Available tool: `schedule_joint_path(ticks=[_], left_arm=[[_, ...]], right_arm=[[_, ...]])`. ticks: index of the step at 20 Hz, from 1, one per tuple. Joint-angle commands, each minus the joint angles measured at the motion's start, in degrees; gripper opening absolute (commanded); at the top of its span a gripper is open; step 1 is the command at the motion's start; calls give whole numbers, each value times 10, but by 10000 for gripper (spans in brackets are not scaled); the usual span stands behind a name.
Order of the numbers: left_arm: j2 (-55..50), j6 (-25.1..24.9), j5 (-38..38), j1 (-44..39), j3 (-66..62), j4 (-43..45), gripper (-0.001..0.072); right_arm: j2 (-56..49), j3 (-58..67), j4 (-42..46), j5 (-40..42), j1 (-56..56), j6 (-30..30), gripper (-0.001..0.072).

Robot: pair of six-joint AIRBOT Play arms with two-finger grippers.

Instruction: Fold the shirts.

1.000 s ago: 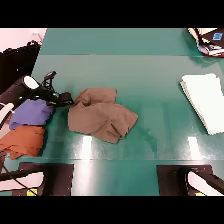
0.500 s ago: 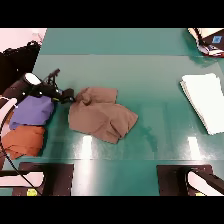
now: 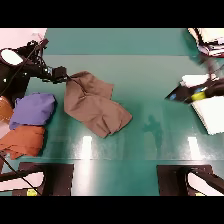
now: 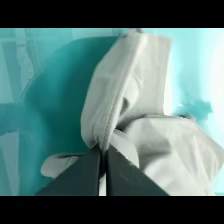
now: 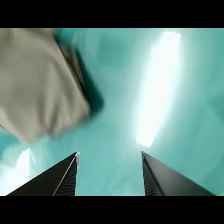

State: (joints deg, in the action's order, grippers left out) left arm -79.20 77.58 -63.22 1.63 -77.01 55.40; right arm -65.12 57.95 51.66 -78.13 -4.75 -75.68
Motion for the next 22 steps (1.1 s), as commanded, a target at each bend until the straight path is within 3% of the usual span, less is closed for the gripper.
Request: schedule_joint_path(ticks=[1, 5, 11, 14, 15, 16, 22], left_arm=[[3, 0, -10, 0, -10, 0, 28], [3, 0, -10, 0, -10, 0, 28], [3, -1, -14, 0, -10, 0, 28], [3, -1, -14, 0, -10, 0, 28], [3, -1, -16, 0, -10, 0, 28], [3, -1, -21, 0, -11, 0, 27], [69, 0, -29, 1, -33, 2, 27]], right_arm=[[-44, -120, -70, 93, -75, 33, 457], [-135, -99, -117, 172, -153, 51, 457], [-244, 8, -116, 170, -211, 50, 435], [-264, 37, -115, 159, -222, 51, 159], [-263, 38, -115, 163, -226, 51, 148], [-261, 38, -114, 165, -226, 53, 10], [-174, 38, -80, 179, -200, 53, 11]])
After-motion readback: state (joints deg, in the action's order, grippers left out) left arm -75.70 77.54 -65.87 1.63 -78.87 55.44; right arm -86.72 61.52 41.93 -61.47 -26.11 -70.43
